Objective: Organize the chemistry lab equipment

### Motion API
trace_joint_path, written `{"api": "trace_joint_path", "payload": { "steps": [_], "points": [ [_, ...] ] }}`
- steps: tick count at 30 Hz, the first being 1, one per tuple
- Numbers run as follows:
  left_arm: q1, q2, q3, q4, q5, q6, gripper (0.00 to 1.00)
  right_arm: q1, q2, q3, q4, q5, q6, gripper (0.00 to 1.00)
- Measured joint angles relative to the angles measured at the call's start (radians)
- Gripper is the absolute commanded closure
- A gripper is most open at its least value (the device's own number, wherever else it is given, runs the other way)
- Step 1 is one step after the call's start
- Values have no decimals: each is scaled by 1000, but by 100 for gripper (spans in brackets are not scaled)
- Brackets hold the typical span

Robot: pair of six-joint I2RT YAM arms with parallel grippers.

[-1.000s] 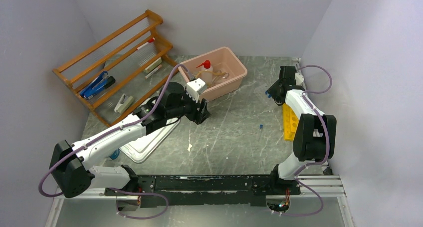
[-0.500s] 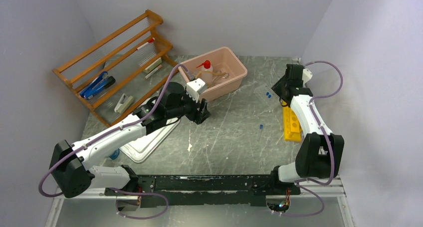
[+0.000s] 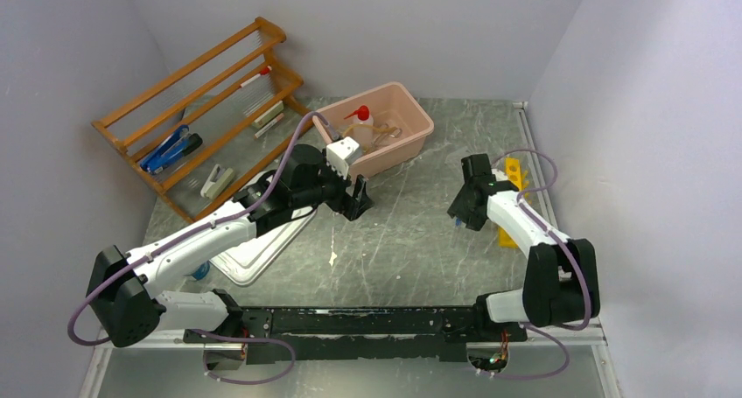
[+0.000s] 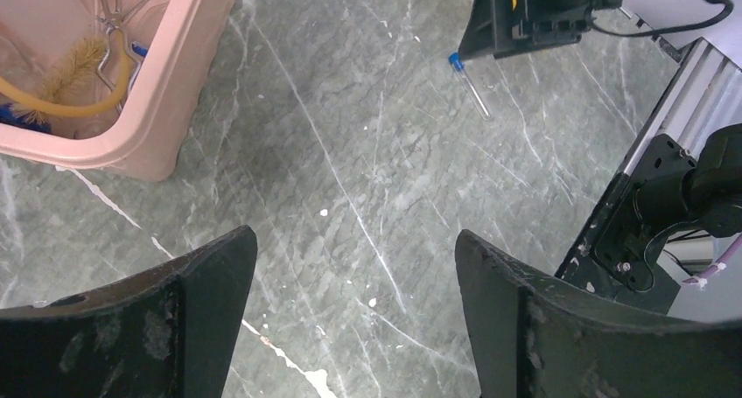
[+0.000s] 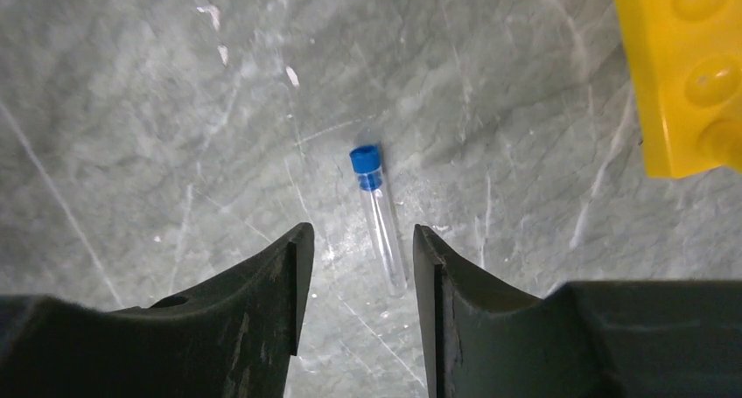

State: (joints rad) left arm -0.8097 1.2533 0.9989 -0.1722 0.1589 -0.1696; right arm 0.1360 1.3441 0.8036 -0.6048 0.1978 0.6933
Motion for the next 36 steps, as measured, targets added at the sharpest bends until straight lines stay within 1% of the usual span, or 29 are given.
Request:
{"api": "trace_joint_path", "payload": {
  "steps": [4, 11, 16, 20, 23, 26, 29, 32, 36],
  "points": [
    [0, 0, -2, 5, 0, -6, 13, 31, 45, -5, -6, 14, 10, 56],
    [0, 0, -6, 10, 5, -12, 17, 35, 125, -5, 30, 37, -19, 61],
    [0, 0, -6, 10, 14, -15, 19, 35, 189, 1, 86, 29, -53, 71],
    [0, 2, -6, 11, 24, -21, 21, 34, 196, 3, 114, 21, -72, 85],
    [0, 11, -6, 11, 31, -28, 21, 34, 195, -3, 146, 6, -77, 89],
    [0, 32, -5, 14, 42, -35, 20, 34, 171, -25, 186, -29, -77, 90],
    [0, 66, 1, 29, 55, -55, 19, 34, 108, -49, 212, -89, -68, 91],
    [0, 122, 14, 82, 85, -85, 17, 34, 11, -53, 268, -172, -40, 91],
    [-11, 228, 79, 174, 118, -142, 18, 34, -99, -53, 376, -291, 19, 91]
  ]
}}
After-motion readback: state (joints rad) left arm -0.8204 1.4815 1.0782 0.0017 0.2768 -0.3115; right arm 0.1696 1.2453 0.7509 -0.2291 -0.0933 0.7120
